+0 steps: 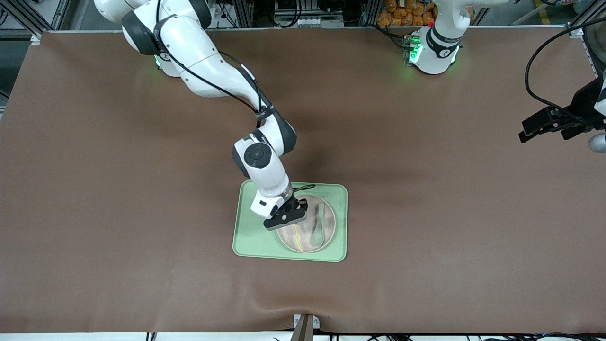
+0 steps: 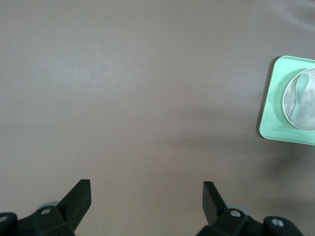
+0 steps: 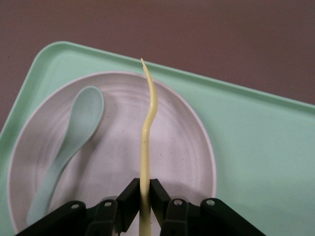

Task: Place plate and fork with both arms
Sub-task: 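Lift the fork with the right gripper and set it beside the plate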

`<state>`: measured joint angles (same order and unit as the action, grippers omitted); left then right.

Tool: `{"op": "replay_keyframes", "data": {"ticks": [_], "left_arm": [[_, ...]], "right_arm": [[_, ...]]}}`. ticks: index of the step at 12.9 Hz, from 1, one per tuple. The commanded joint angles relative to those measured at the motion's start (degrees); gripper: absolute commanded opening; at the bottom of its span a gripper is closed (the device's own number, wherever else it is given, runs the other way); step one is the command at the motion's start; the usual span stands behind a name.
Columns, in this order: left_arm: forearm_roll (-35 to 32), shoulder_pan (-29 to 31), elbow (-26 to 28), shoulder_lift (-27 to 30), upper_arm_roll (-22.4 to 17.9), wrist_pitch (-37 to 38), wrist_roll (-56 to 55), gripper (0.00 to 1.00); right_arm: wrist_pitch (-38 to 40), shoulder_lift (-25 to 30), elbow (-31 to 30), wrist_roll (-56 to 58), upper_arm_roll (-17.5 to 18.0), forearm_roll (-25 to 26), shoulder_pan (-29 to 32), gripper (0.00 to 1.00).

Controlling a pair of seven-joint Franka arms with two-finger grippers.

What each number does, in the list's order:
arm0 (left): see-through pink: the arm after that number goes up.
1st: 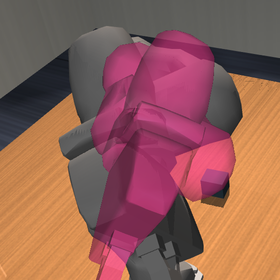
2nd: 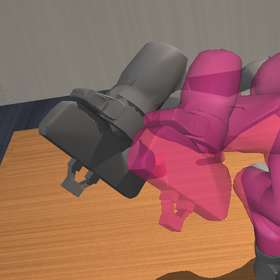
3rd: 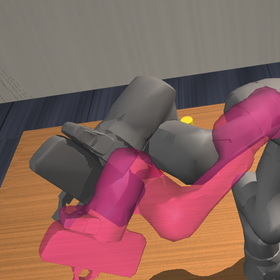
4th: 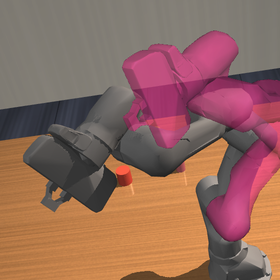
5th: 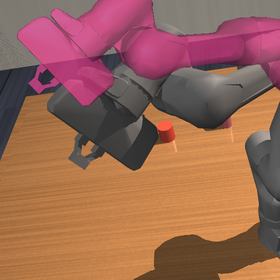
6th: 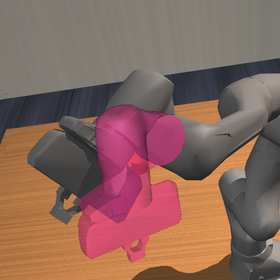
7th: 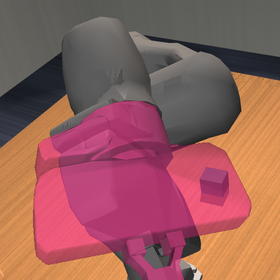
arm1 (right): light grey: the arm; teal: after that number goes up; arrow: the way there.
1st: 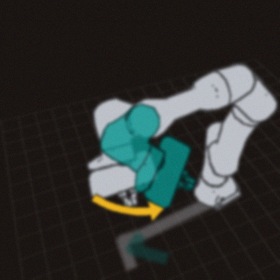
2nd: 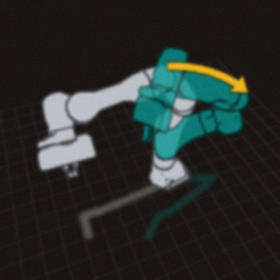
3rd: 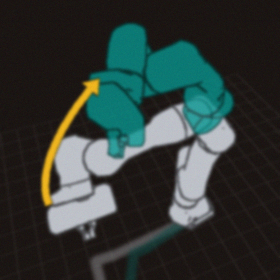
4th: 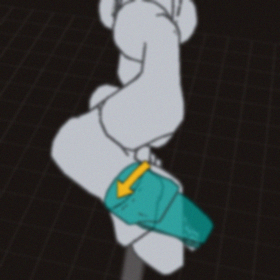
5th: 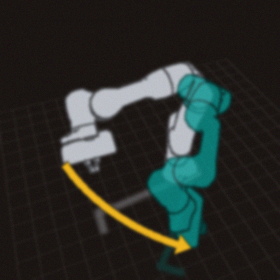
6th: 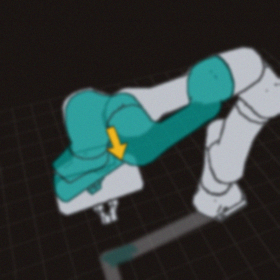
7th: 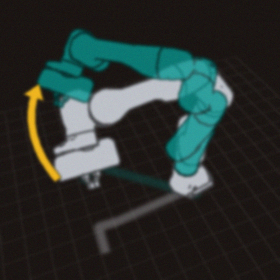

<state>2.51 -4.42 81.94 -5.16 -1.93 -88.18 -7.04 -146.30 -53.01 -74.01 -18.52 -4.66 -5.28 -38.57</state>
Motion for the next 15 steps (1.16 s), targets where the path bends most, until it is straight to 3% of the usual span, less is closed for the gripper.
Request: {"op": "replay_keyframes", "data": {"ticks": [1, 4, 6, 10, 15], "left_arm": [[-1.02, -0.07, 0.15, 0.24, 0.0, -0.15, -0.16, 1.0], [-1.02, 0.02, 0.15, 0.24, 0.0, -0.24, -0.16, 1.0], [-0.93, 0.11, 0.07, 0.24, 0.0, -0.24, -0.16, 1.0], [-0.93, 0.02, 0.15, 0.15, 0.0, -0.76, -0.25, 1.0], [-0.93, -0.07, 0.15, 0.06, 0.0, -0.85, -0.25, 1.0]], "right_arm": [[6.0, 4.84, -1.23, -1.25, 0.62, 0.1, 1.04, 0.0], [11.38, 8.08, -4.37, -4.22, 0.61, 0.1, 4.98, 0.0], [11.21, 9.68, -8.59, -4.77, 0.79, -0.78, 6.84, 0.0], [9.55, 9.77, -13.52, -4.86, 0.7, -10.26, 7.37, 0.0], [6.92, 9.42, -15.9, -4.86, 0.7, -11.15, 7.2, 0.0]]}}
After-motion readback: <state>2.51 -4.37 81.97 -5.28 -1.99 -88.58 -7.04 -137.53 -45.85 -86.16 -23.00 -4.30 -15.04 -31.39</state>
